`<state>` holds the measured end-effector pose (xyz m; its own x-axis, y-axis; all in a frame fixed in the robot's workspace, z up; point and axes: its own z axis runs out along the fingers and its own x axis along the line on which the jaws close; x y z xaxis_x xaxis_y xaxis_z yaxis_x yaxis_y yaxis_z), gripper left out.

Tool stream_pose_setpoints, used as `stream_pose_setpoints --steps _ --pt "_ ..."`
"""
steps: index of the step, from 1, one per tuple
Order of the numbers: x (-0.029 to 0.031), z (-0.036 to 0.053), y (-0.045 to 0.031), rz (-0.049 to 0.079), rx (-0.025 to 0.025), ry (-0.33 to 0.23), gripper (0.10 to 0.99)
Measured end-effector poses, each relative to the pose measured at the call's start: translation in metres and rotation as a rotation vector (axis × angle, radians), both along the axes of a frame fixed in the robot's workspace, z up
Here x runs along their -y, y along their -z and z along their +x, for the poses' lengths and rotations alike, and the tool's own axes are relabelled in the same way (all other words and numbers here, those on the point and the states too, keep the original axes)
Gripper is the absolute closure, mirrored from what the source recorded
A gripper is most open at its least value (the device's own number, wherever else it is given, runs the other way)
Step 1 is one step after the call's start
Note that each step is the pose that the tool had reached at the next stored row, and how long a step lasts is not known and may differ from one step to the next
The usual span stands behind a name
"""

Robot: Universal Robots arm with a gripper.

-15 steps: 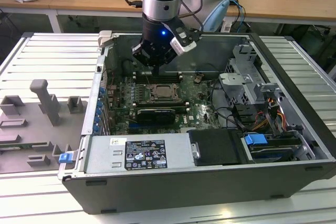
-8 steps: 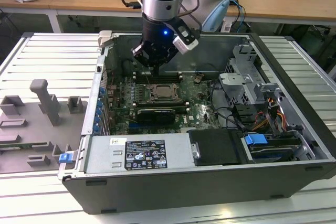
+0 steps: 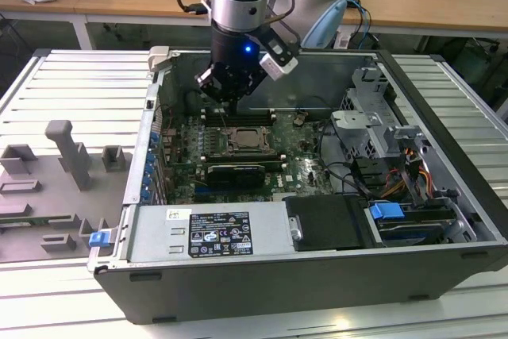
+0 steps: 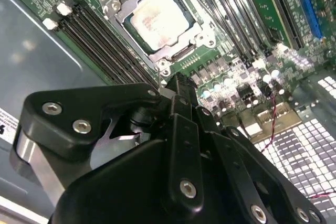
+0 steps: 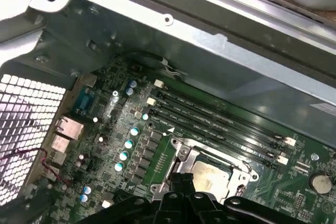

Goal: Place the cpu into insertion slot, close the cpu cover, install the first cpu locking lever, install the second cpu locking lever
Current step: 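Install the first cpu locking lever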

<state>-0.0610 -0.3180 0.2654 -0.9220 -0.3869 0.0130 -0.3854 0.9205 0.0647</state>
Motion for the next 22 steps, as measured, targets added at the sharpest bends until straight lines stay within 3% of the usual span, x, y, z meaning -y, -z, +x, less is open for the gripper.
stream_pose_setpoints --steps 17,20,22 --pt "-0.0004 -0.0018 0.0027 0.0 0.0021 0.265 0.98" --pt "-0.0005 -0.0039 0.003 0.001 0.0051 0.284 0.98" --pt "-0.0005 -0.0126 0.003 0.001 0.0098 0.284 0.98"
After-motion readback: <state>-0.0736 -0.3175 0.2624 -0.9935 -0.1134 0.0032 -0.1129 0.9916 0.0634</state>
